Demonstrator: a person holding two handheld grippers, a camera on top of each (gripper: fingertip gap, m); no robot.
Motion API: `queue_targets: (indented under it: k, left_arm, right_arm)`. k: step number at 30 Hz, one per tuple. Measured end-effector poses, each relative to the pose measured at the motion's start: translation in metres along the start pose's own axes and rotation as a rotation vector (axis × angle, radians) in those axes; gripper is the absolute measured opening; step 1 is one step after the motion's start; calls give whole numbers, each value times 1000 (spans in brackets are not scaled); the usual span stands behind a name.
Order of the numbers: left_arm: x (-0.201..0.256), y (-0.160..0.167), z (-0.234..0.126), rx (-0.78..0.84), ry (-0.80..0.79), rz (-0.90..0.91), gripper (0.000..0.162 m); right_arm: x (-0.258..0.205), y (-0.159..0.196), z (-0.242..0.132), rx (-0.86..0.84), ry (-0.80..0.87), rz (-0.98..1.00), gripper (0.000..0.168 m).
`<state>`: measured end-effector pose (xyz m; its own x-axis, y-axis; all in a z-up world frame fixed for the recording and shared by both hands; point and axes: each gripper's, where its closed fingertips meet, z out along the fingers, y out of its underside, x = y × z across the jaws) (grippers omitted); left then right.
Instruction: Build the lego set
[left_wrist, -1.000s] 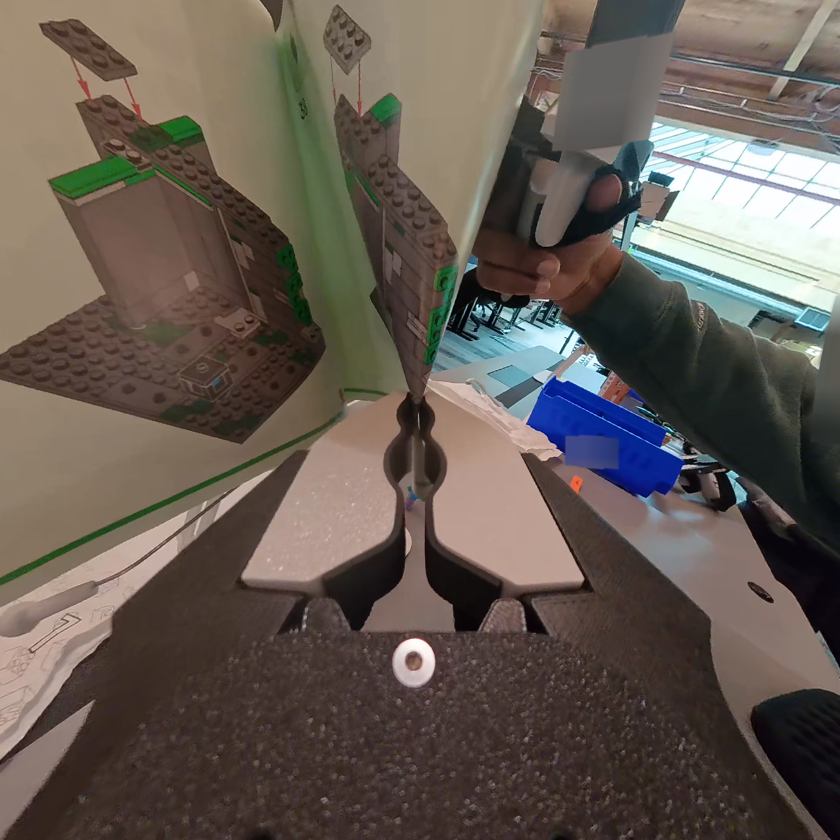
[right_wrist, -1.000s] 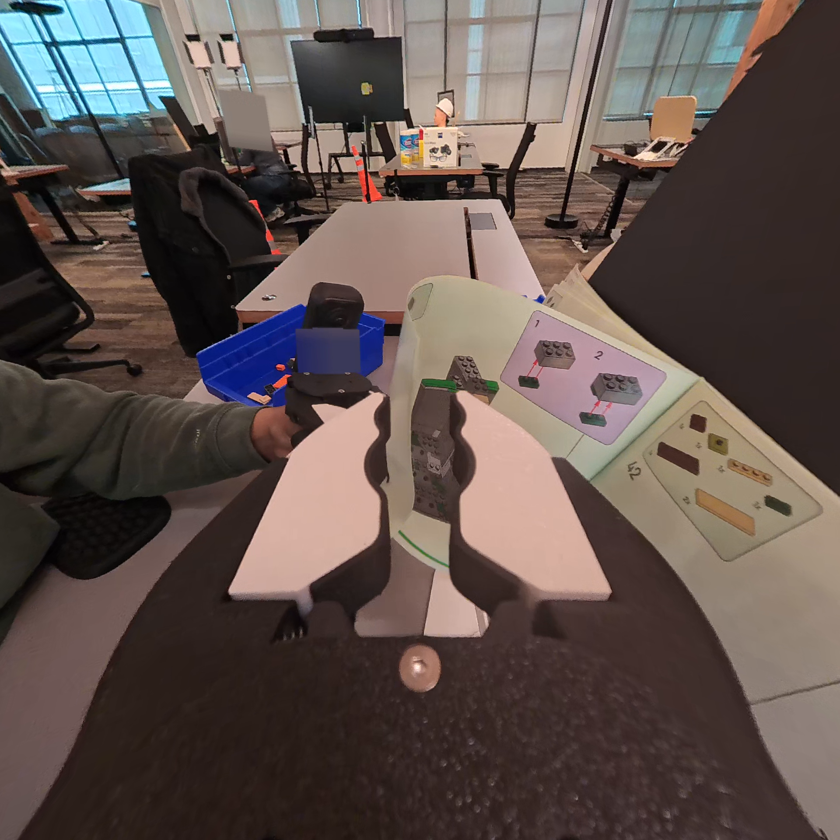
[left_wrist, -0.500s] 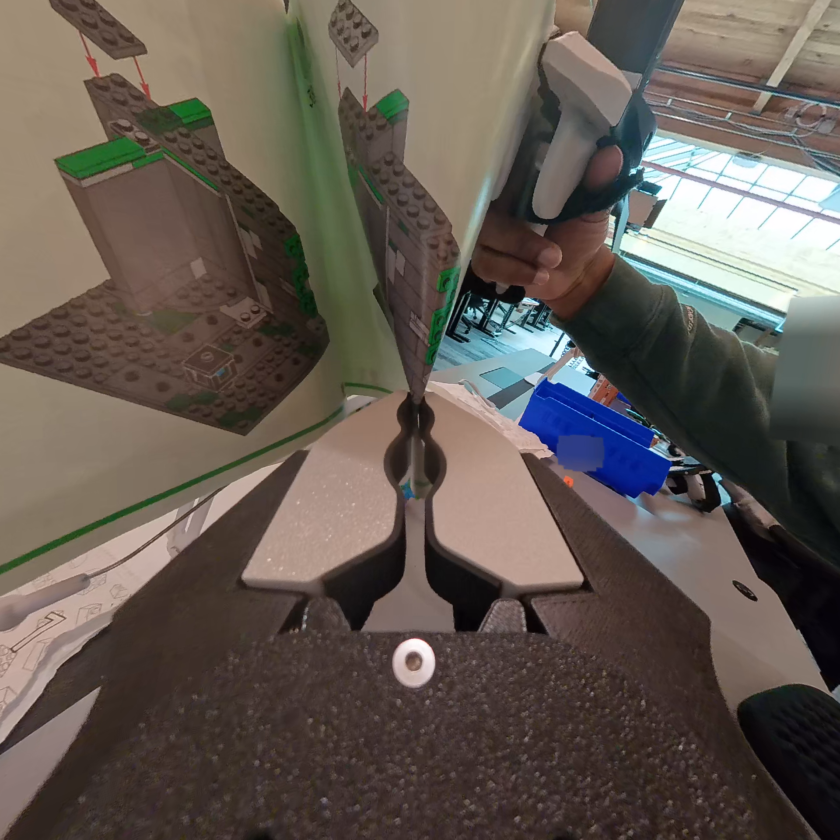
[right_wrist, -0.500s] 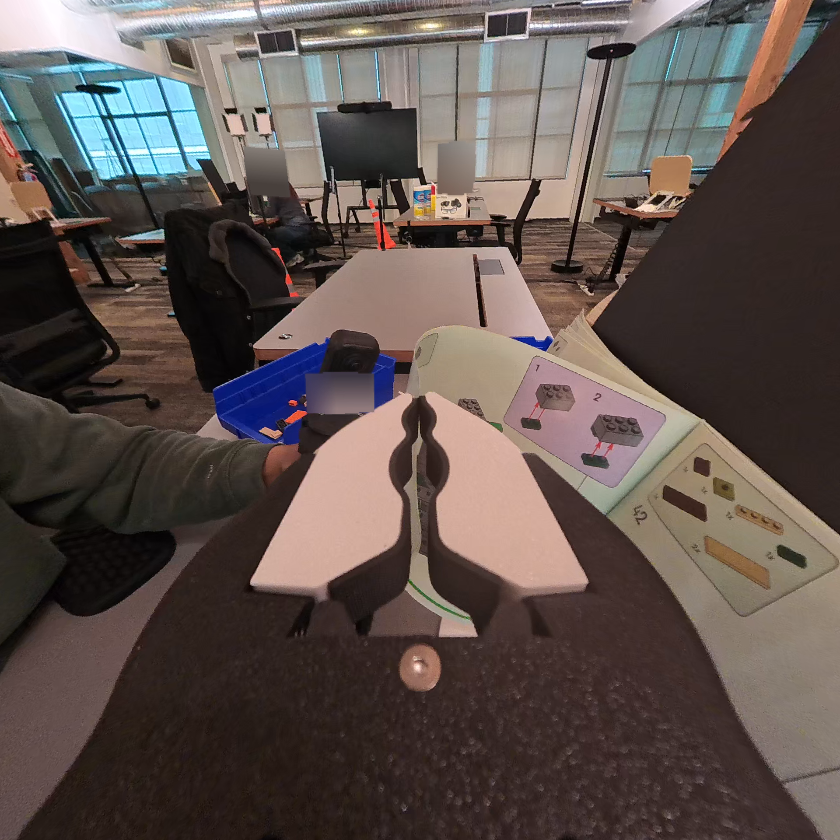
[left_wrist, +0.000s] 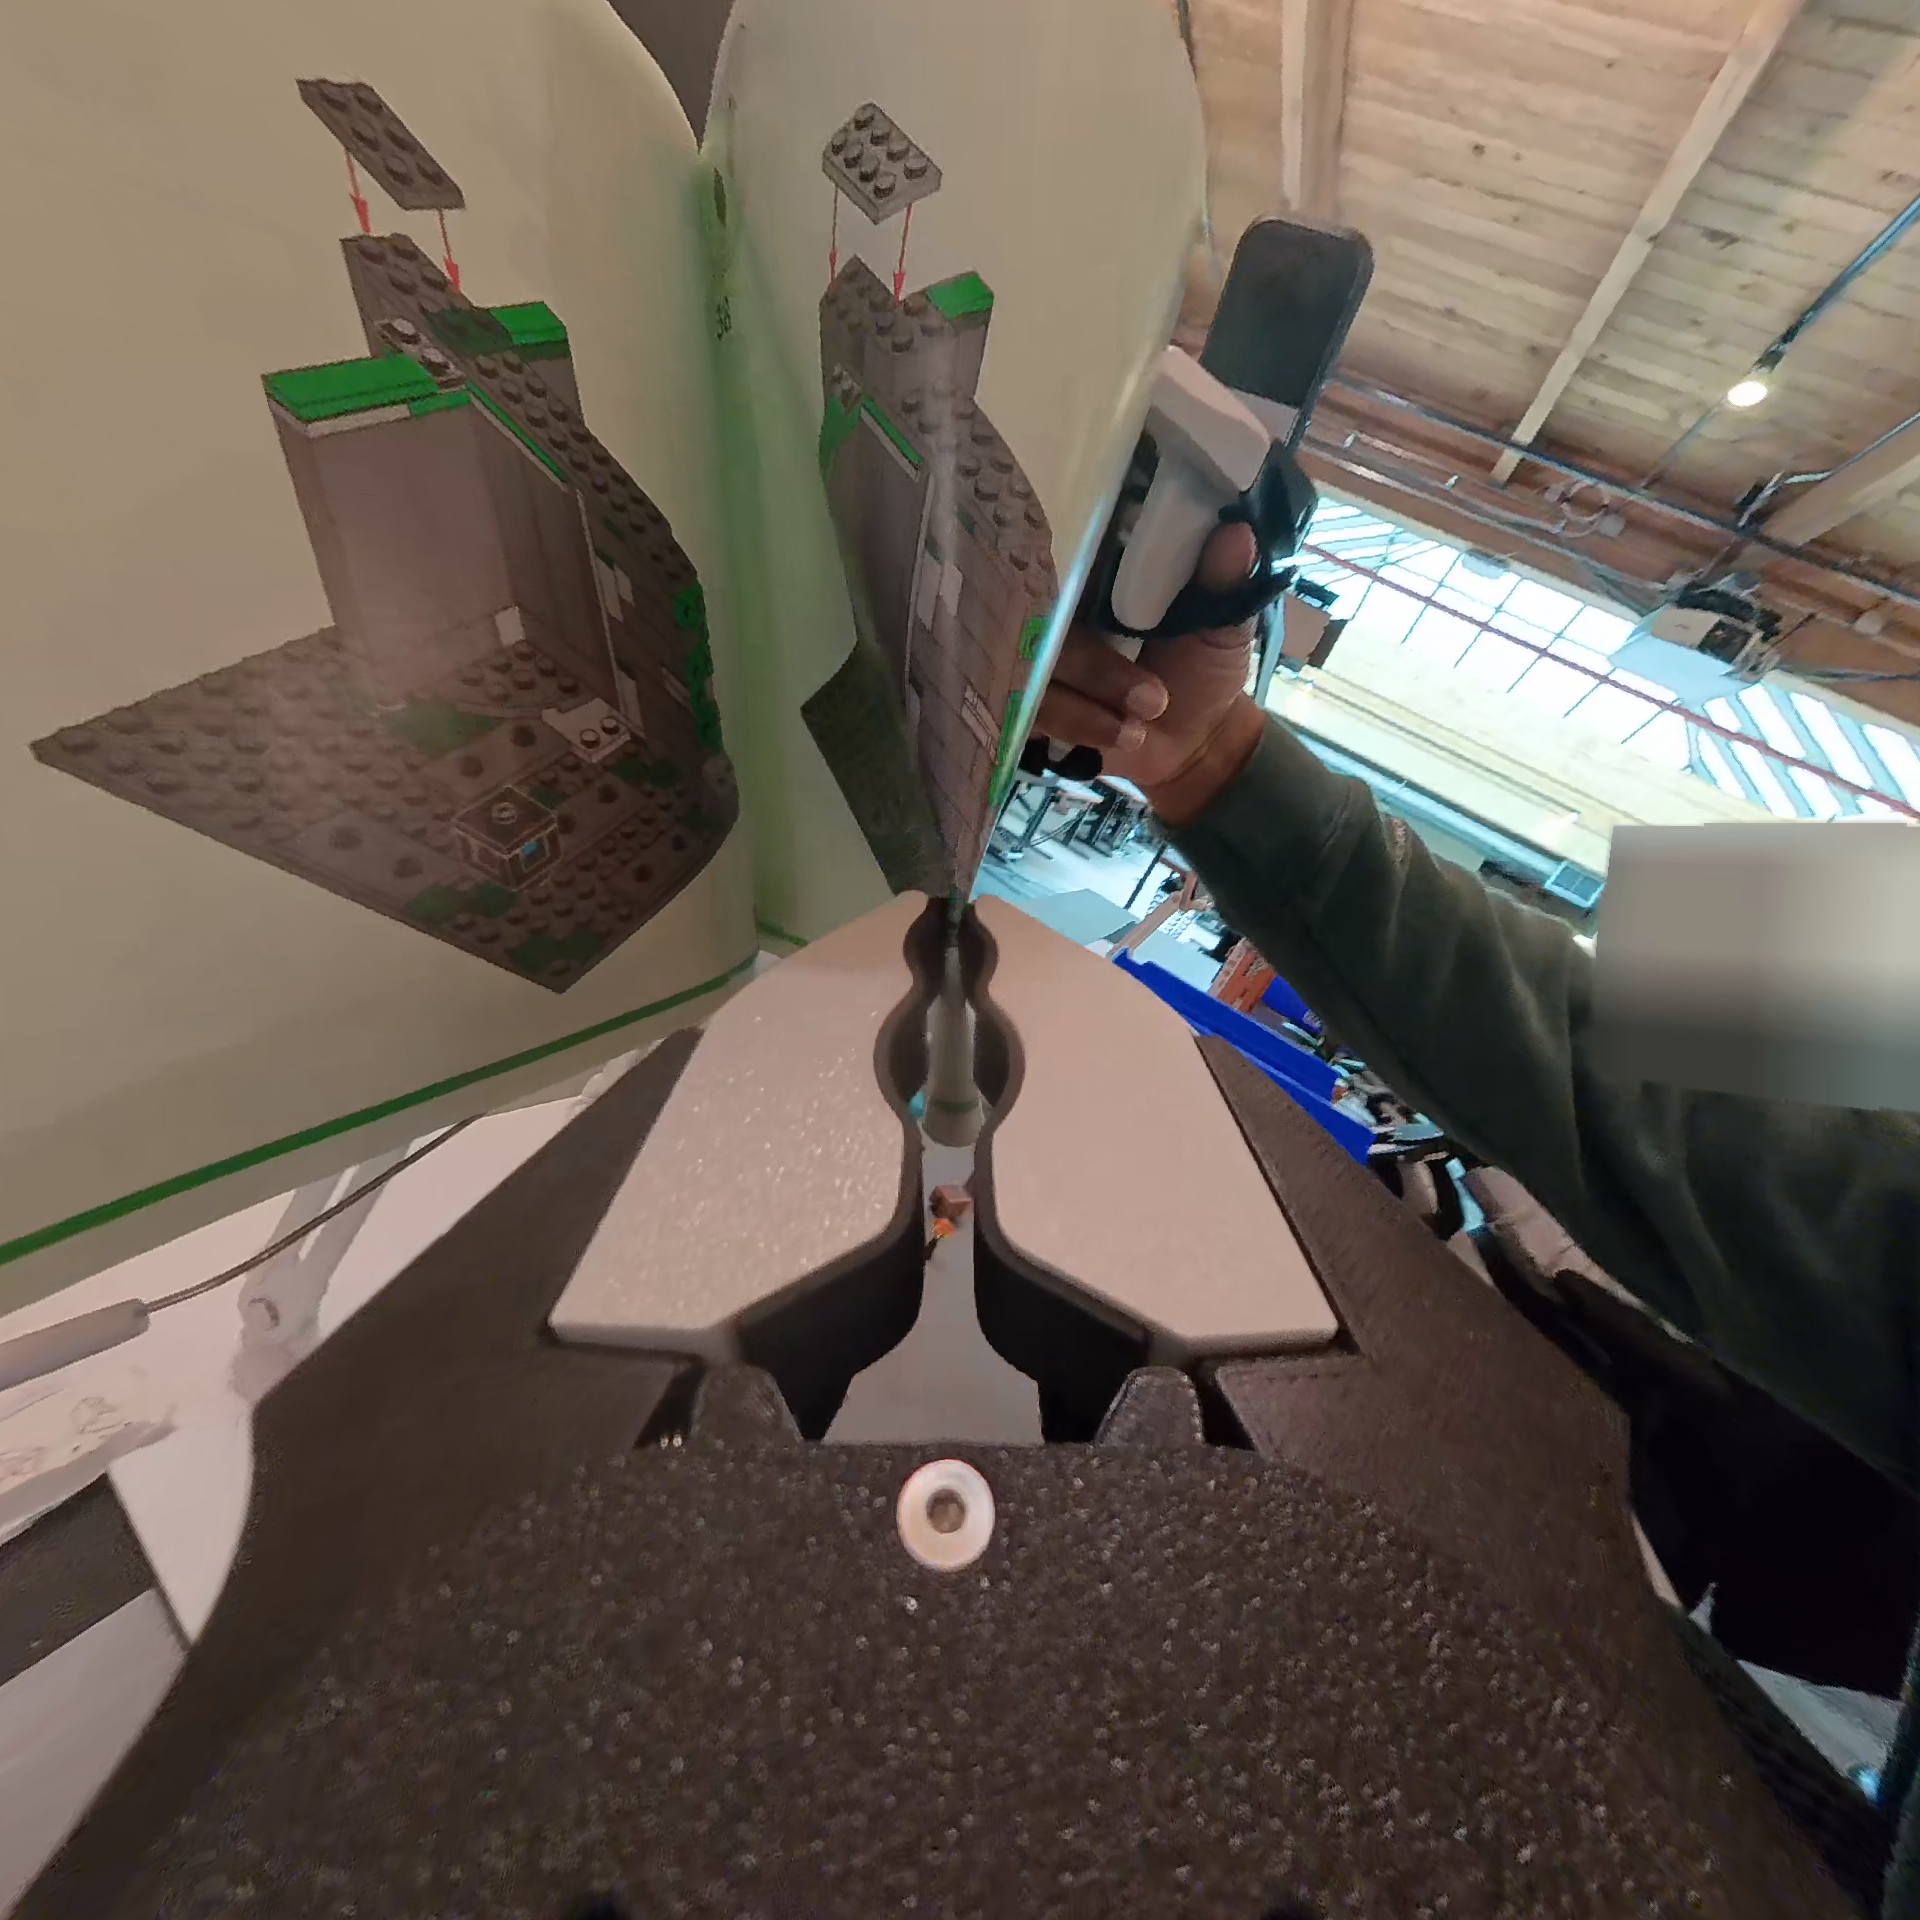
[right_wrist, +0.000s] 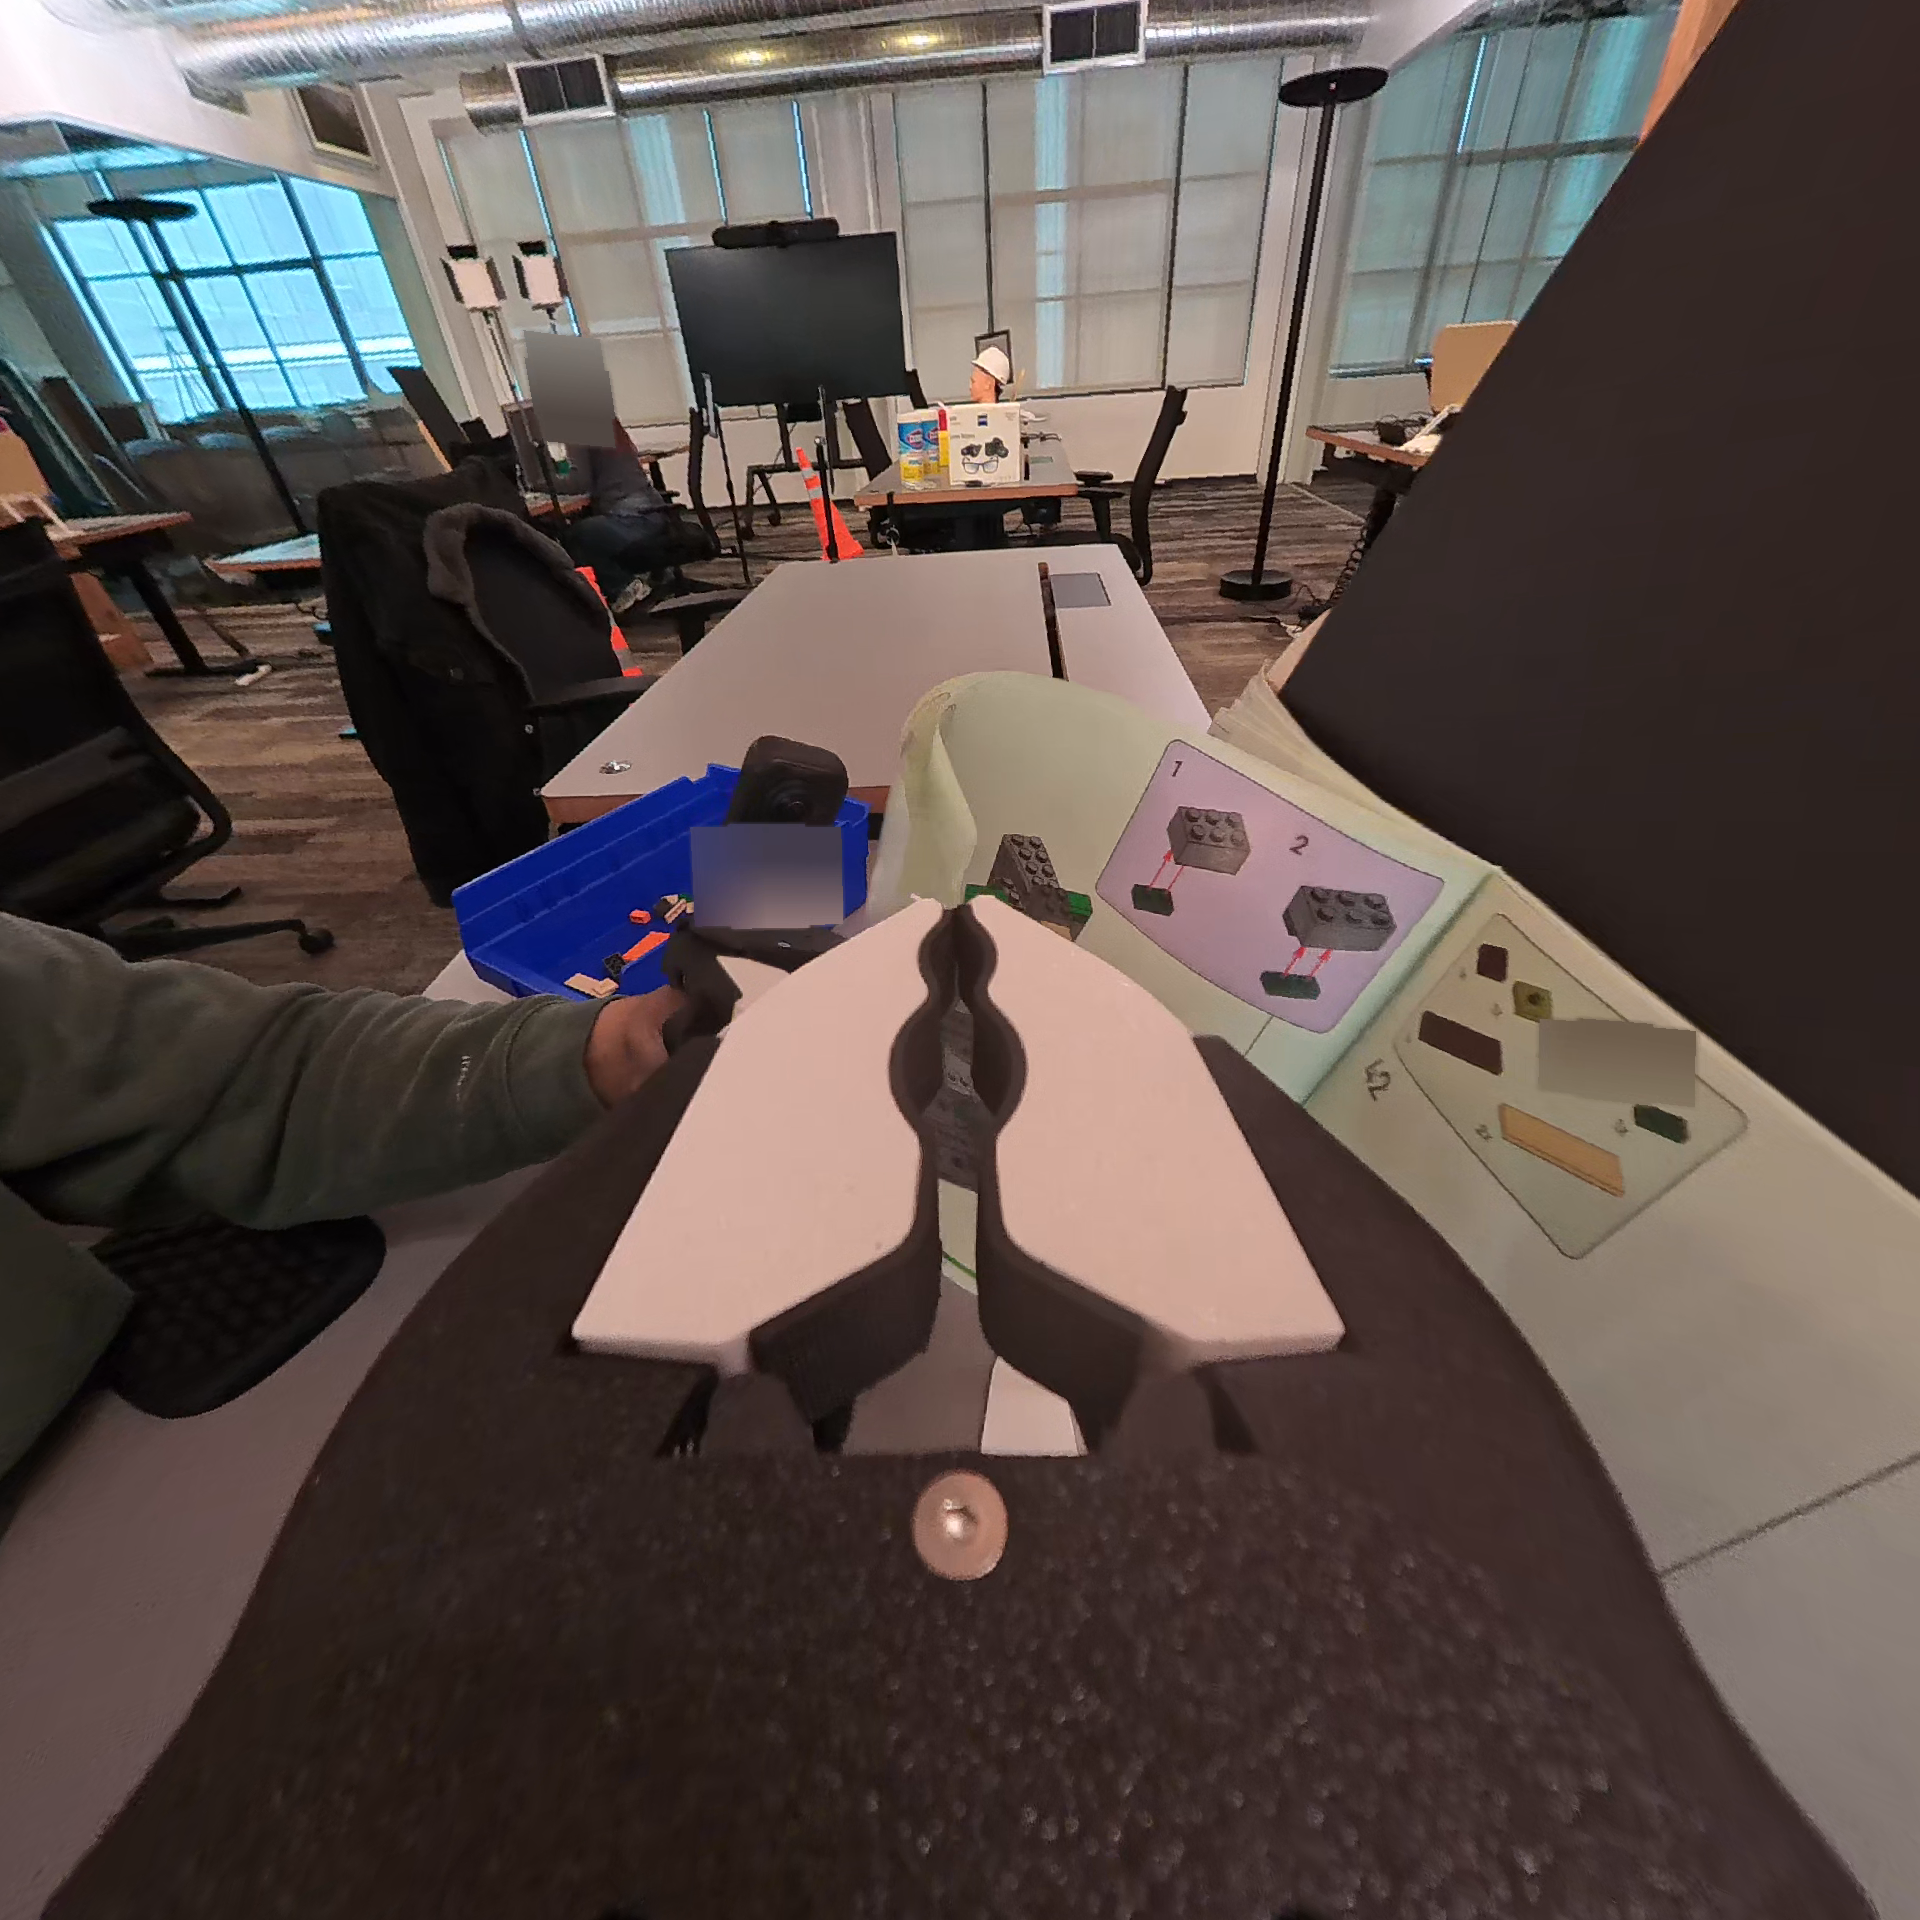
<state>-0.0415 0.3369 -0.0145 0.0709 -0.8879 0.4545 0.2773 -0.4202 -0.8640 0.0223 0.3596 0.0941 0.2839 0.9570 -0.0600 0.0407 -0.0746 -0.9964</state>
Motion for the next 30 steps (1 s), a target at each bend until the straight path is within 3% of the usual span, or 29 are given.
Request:
queue_targets:
  k: [6,13,20,30]
  left_arm:
    - [-3,-4,-8,34,16,-49,5]
    - [-12,-10,-25,41,-45,-14,6]
    - [-23,-16,-40,0,-235,125,6]
    - [-21,-52,-72,-10,-562,377,6]
  right_arm:
    - [7,1,-7,-23,52,-10,0]
    - [20,5,-42,-94,159,-28,0]
    - [48,14,-86,-200,356,-70,0]
    - [112,23,-164,-350,798,-177,0]
